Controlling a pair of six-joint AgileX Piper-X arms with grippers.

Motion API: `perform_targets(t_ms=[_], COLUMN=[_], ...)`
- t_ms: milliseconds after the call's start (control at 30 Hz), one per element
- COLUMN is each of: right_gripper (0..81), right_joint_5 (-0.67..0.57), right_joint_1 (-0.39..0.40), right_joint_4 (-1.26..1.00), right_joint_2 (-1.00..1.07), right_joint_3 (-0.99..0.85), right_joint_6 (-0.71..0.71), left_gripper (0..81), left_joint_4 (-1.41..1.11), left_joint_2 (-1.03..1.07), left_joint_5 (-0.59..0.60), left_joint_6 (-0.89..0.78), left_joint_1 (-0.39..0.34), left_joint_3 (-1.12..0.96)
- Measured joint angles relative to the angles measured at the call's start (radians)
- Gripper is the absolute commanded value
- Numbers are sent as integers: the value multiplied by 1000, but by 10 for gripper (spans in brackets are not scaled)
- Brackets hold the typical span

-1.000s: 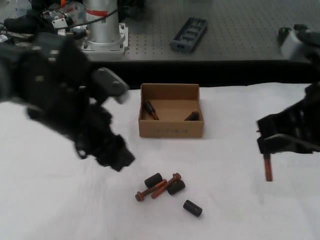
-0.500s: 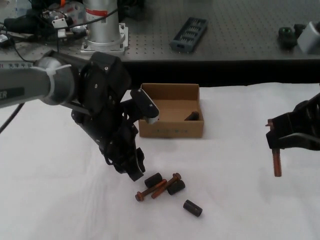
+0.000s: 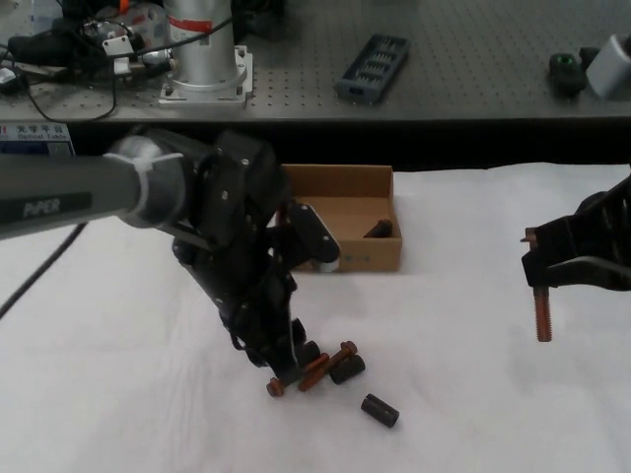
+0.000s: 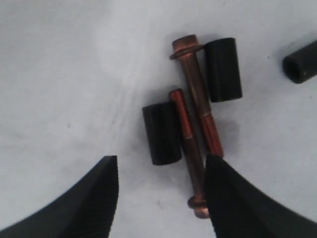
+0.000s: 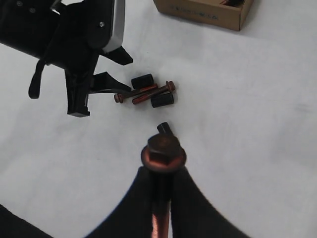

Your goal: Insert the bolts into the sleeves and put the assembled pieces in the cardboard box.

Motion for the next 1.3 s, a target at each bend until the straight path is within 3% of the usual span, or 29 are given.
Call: perform_targets(t_ms=[400, 1300], right_gripper=[19, 19], right_joint_5=[0, 0], right_joint_1=[0, 0], right_joint_4=[0, 0], right_joint_2=[0, 0], right_joint_3=[0, 0], right_joint_6=[-16, -30], left_gripper=[386, 348], left_joint_4=[-44, -52], left_joint_2=[41, 68], left_joint_5=[-65, -72], left_joint_6=[0, 60], left_joint_1=[-16, -16], left_joint_3=[0, -76])
